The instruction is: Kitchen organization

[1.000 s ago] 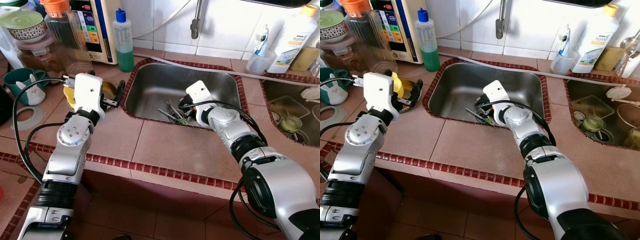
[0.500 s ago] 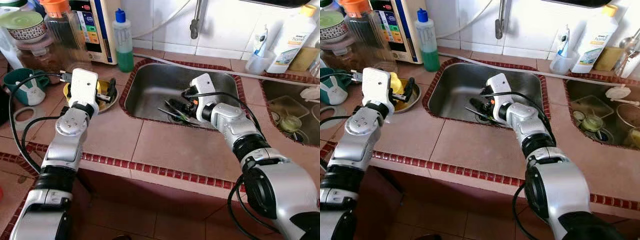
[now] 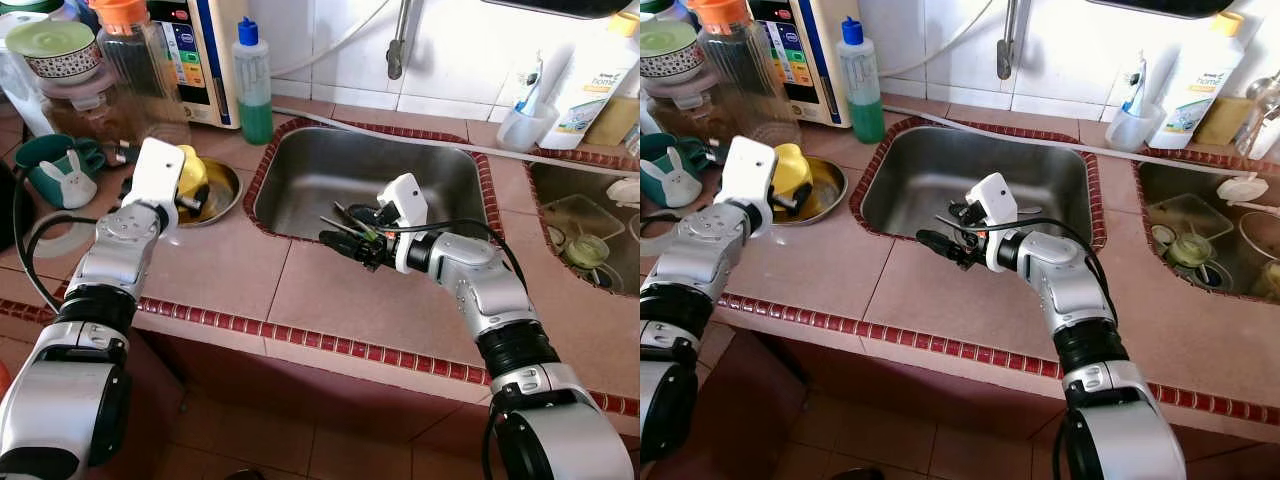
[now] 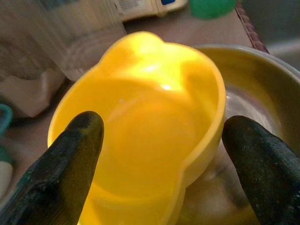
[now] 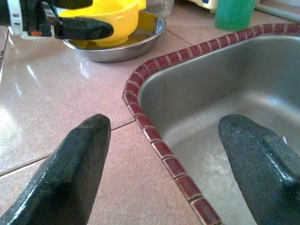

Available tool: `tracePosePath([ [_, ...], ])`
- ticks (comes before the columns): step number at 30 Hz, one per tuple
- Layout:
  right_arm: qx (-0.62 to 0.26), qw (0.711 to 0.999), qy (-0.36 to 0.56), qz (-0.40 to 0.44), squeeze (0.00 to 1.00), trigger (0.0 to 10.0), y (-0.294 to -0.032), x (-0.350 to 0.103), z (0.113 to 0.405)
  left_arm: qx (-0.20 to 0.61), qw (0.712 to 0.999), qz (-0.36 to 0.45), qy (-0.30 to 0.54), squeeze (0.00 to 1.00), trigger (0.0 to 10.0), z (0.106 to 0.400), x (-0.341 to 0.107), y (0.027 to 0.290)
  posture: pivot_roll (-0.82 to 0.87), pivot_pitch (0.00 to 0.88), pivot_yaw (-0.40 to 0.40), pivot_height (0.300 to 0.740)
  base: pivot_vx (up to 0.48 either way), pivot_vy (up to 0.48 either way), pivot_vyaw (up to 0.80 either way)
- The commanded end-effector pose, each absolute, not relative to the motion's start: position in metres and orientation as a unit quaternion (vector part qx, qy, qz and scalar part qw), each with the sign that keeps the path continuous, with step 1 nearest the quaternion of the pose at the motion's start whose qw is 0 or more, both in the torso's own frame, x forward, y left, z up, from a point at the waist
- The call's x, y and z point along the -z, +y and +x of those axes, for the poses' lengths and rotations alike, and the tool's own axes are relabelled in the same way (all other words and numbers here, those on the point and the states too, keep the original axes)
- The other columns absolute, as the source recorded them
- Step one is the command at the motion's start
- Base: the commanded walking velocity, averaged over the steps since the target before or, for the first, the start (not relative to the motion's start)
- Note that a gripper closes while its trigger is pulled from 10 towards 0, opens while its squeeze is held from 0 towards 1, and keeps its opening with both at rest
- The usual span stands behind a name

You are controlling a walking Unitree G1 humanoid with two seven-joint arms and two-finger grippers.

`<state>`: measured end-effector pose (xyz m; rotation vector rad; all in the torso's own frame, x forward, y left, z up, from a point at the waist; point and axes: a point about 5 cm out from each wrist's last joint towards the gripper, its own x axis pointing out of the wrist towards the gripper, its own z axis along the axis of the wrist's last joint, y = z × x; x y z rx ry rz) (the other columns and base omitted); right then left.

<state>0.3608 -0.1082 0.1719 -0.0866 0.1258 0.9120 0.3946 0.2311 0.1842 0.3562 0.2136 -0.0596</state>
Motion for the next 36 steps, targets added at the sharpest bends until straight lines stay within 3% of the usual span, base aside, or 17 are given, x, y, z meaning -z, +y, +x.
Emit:
tracePosePath([
  [1,-0.438,0.896,0.059,-0.05,0.82,10.0,-0.11,-0.177,0.357,0.045,0.973,0.187,0.125,0.0,10.0,0.397,-0.19,0.234,0.04,0.122,0.031,0.74,0.0,0.0,0.0],
  [8,-0.43,0.899,0.059,-0.051,0.68,10.0,-0.111,-0.183,0.355,0.066,0.967,0.196,0.149,0.0,10.0,0.397,-0.188,0.235,0.04,0.123,0.03,0.74,0.0,0.0,0.0],
  [9,-0.43,0.899,0.059,-0.05,0.66,10.0,-0.111,-0.183,0.355,0.073,0.967,0.19,0.151,0.0,8.5,0.397,-0.187,0.235,0.04,0.122,0.03,0.74,0.0,0.0,0.0],
  [10,-0.43,0.899,0.06,-0.049,0.63,10.0,-0.11,-0.183,0.354,0.079,0.968,0.184,0.15,0.0,3.1,0.397,-0.188,0.235,0.04,0.122,0.03,0.74,0.0,0.0,0.0],
  [11,-0.43,0.9,0.06,-0.05,0.63,10.0,-0.11,-0.182,0.354,0.086,0.969,0.178,0.15,0.0,3.1,0.397,-0.188,0.235,0.04,0.123,0.03,0.74,0.0,0.0,0.0],
  [12,-0.429,0.9,0.061,-0.05,0.61,10.0,-0.11,-0.182,0.354,0.094,0.968,0.176,0.151,0.0,0.2,0.397,-0.188,0.234,0.04,0.123,0.03,0.74,0.0,0.0,0.0],
  [21,-0.427,0.9,0.067,-0.053,0.42,10.0,-0.109,-0.182,0.352,0.111,0.965,0.176,0.162,0.0,0.0,0.397,-0.189,0.235,0.05,0.122,0.032,0.74,0.0,0.0,0.0],
  [36,-0.42,0.904,0.059,-0.045,0.37,10.0,-0.106,-0.187,0.351,0.138,0.962,0.178,0.152,0.0,0.0,0.396,-0.182,0.224,0.05,0.119,0.03,0.74,0.0,0.0,0.0],
])
